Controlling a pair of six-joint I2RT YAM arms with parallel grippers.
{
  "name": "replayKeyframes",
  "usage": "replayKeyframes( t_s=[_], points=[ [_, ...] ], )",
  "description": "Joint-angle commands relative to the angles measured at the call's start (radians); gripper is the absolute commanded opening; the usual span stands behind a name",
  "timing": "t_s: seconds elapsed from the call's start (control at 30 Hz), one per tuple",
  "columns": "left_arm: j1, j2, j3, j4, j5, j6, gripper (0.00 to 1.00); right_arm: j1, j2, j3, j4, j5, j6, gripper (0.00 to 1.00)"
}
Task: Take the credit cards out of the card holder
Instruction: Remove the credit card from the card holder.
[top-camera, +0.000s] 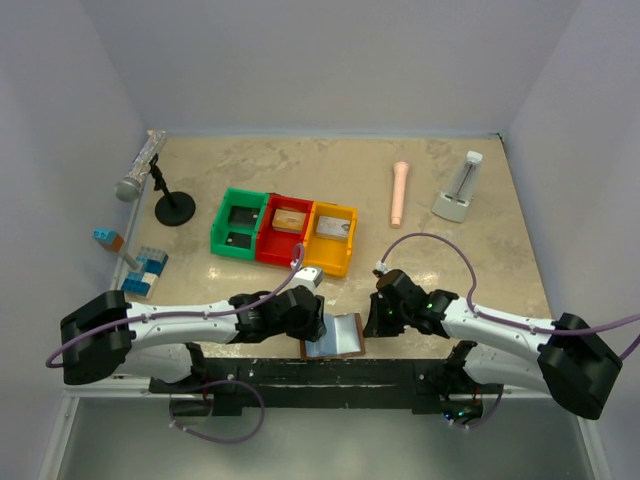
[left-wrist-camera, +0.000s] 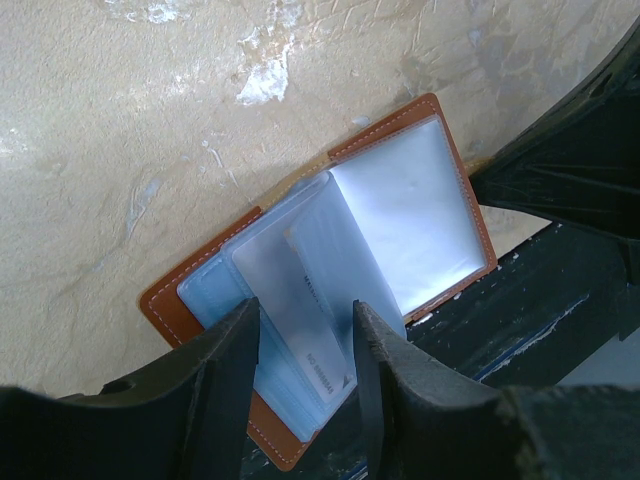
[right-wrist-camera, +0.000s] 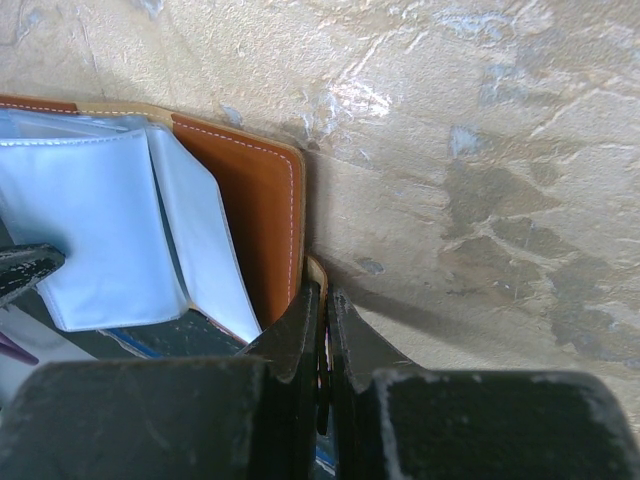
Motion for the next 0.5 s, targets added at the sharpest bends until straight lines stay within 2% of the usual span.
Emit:
replayKeyframes(
  t_s=[0.0, 0.33, 0.47],
  points=[
    [-0.002, -0.011, 0.044, 0.024, 0.000, 0.016, 0.47, -0.002, -0.019, 0.000, 0.011, -0.007, -0.013, 0.00],
    [-0.002, -0.010, 0.054, 0.021, -0.003, 0.023, 0.47, 0.000, -0.060, 0.012, -0.030, 0.013, -0.015, 0.41],
    [-0.002, -0.010, 0.057, 0.020, -0.005, 0.026, 0.47, 0.000, -0.077, 0.023, -0.049, 0.022, -0.023, 0.49]
  ],
)
